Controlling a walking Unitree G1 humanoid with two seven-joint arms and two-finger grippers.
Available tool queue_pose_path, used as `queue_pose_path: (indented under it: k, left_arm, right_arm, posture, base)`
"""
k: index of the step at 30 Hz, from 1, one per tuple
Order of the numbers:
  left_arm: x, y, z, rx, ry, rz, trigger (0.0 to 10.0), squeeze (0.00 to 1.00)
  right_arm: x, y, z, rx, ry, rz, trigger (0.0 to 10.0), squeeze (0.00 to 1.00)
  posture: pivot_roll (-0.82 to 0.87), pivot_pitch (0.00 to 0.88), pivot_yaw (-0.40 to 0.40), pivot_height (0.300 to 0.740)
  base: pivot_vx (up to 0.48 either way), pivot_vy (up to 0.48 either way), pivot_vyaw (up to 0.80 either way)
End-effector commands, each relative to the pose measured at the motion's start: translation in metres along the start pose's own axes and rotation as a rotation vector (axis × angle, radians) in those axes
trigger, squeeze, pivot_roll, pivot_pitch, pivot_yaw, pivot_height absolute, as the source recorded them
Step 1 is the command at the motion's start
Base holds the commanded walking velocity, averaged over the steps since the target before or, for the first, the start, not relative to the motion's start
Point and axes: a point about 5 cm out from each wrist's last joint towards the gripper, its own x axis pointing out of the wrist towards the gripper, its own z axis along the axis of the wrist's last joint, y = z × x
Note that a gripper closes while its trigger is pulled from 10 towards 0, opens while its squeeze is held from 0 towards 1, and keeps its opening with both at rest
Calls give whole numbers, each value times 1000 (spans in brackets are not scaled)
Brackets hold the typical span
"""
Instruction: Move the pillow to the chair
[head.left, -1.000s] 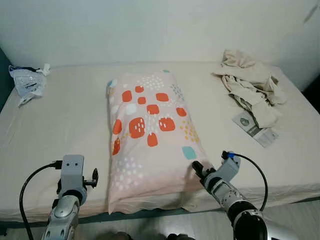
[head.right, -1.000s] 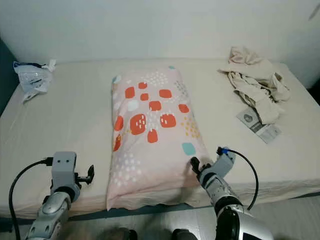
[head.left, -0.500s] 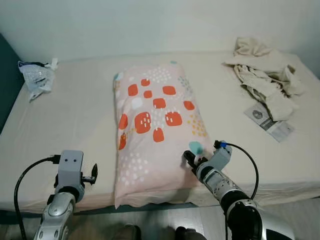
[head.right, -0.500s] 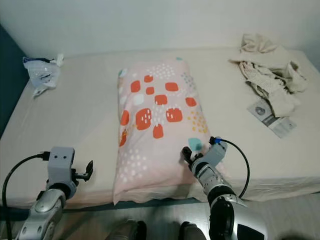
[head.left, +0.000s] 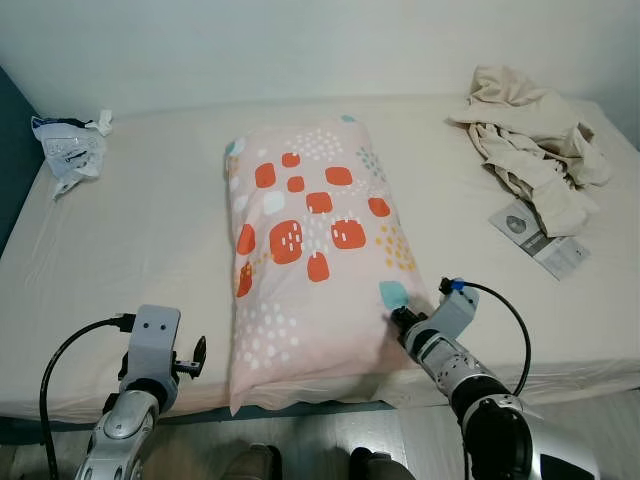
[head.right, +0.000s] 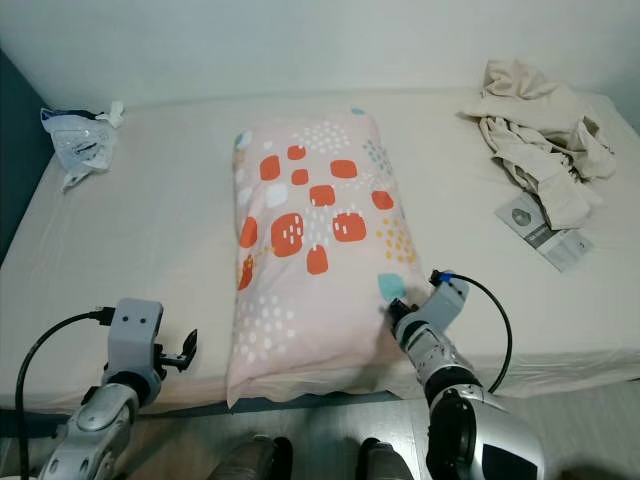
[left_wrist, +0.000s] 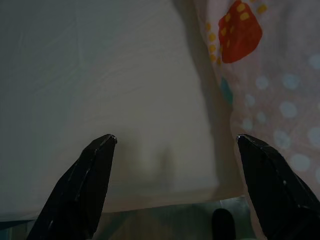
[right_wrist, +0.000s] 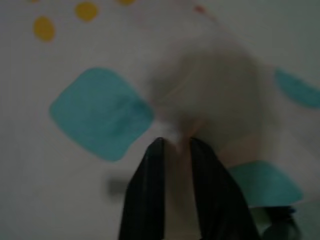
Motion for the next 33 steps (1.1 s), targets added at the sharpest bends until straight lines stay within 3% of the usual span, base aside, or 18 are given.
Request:
queue_pose_path:
  k: [1, 6, 14, 18, 20, 23, 24, 25, 26, 28, 31, 33]
  left_arm:
    - [-4, 4, -9, 7, 43, 18, 10000, 0]
    - [-3, 6, -9, 5, 45, 29, 10000, 0]
    - [-1, 3, -7, -6, 41, 40, 10000, 0]
    - [4, 1, -6, -29, 28, 58, 10000, 0]
    - [7, 1, -5, -43, 23, 66, 10000, 0]
    - [10, -1, -7, -48, 27, 69, 10000, 0]
    - [13, -4, -12, -61, 45, 71, 10000, 0]
    - [13, -4, -12, -61, 45, 71, 10000, 0]
    - [14, -5, -15, -63, 54, 71, 10000, 0]
    - [14, -6, -18, -68, 65, 70, 10000, 0]
    - [15, -7, -22, -78, 79, 67, 10000, 0]
    - [15, -10, -31, -90, 101, 68, 10000, 0]
  right_arm:
    - [-1, -8, -8, -21, 24, -37, 0, 0]
    - [-2, -14, -3, -20, 10, -61, 0, 0]
    - [-3, -22, 9, -141, -9, -79, 0, 0]
    - [-8, -37, 40, -276, -88, -146, 0, 0]
    - [-10, -40, 58, -295, -141, -165, 0, 0]
    - [-11, -37, 68, -295, -175, -147, 0, 0]
    - [-9, -31, 64, -360, -160, -102, 3608, 0]
    - [-9, -31, 64, -360, -160, -102, 3608, 0]
    - [-8, -29, 59, -407, -142, -82, 9451, 0]
    - [-7, -26, 52, -459, -129, -57, 10000, 0]
    - [-6, -22, 43, -511, -119, -24, 10000, 0]
    - [-4, -4, 18, -609, -119, 89, 10000, 0]
  posture:
    - [291, 307, 21, 740]
    - [285, 300, 17, 740]
    - [269, 286, -2, 740]
    - [236, 245, -26, 740]
    - [222, 229, -33, 740]
    - [193, 196, -40, 740]
    - [166, 162, -41, 740]
    - [166, 162, -41, 740]
    - [156, 148, -41, 740]
    - [146, 136, -41, 740]
    - [132, 117, -42, 740]
    - [97, 75, -46, 740]
  base:
    - [0, 0, 0]
    - [0, 0, 0]
    - [0, 0, 0]
    - [0, 0, 0]
    - [0, 0, 0]
    - [0, 0, 0]
    - [0, 0, 0]
    - [0, 0, 0]
    - [0, 0, 0]
    - [0, 0, 0]
    - [0, 0, 0]
    - [0, 0, 0]
